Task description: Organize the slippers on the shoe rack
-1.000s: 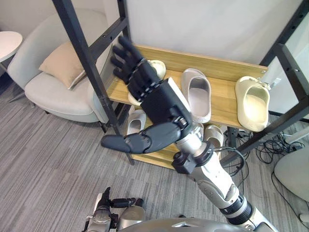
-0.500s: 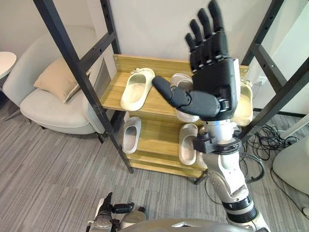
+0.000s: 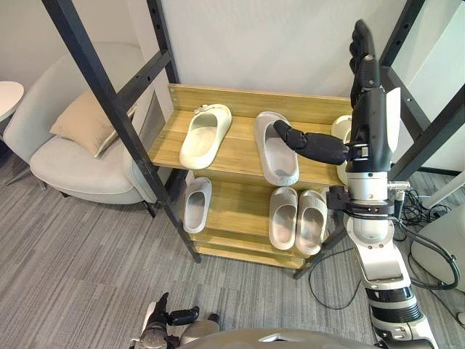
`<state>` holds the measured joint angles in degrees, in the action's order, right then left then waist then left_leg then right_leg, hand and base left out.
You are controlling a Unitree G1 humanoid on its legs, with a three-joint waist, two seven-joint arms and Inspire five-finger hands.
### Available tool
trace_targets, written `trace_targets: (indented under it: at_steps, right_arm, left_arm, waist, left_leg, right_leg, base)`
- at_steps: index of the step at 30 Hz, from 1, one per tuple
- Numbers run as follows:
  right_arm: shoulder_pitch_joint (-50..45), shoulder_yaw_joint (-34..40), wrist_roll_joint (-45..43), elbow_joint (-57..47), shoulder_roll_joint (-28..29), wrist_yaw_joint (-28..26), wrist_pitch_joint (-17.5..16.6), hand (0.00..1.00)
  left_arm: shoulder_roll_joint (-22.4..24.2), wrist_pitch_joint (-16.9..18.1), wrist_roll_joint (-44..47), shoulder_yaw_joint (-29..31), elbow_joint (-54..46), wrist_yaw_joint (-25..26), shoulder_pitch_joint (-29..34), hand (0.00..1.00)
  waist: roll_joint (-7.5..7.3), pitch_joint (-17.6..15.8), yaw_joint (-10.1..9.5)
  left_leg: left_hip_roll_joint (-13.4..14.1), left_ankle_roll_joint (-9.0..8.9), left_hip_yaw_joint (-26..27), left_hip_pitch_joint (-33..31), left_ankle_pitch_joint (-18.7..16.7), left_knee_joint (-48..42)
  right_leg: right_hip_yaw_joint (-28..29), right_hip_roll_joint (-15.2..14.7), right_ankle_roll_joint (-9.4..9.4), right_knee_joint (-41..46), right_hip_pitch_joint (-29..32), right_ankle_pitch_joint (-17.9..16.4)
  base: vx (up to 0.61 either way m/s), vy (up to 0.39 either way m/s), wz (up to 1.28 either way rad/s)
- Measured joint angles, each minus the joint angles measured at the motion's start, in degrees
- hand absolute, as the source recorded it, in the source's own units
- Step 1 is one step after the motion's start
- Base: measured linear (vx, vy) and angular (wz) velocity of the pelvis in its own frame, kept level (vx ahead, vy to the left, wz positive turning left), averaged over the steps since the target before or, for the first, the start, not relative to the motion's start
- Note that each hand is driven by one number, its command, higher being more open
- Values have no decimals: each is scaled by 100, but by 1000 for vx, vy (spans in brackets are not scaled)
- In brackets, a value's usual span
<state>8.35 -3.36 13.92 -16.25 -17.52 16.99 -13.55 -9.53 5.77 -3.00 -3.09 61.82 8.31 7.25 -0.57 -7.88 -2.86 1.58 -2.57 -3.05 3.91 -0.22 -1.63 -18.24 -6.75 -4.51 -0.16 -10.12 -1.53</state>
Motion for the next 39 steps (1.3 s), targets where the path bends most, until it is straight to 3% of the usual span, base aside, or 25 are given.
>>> trace_targets:
  at_steps: [14,27,39]
  right_arm:
    - [133,-62,403,1617,-521,-2,599,100]
    - [914,-180,378,2266,-562,10,614,100]
    - [1915,-1016,-183,3113,-808,-309,593,100]
  left_arm:
    - [-19,-2,10,-2,-19,-17,3,100]
    - [-41,-2,26,2,-71,-36,4,100]
    - [-92,38,132,2,-139,-124,3,100]
  waist:
    - [-40,0,-2]
    - [-79,-63,4]
    - [-149,-167,-48]
  left_leg:
    - [-10,37,68,-112,-36,6]
    - [-11,41,97,-182,-47,8]
    - [-8,41,97,-204,-45,25]
  right_leg:
    - [87,12,-20,-120,119,43]
    - [130,14,-15,-153,195,72]
    - [128,31,-10,-224,195,110]
  base:
    - [10,3,-2]
    - [2,1,-1]
    - [0,0,0]
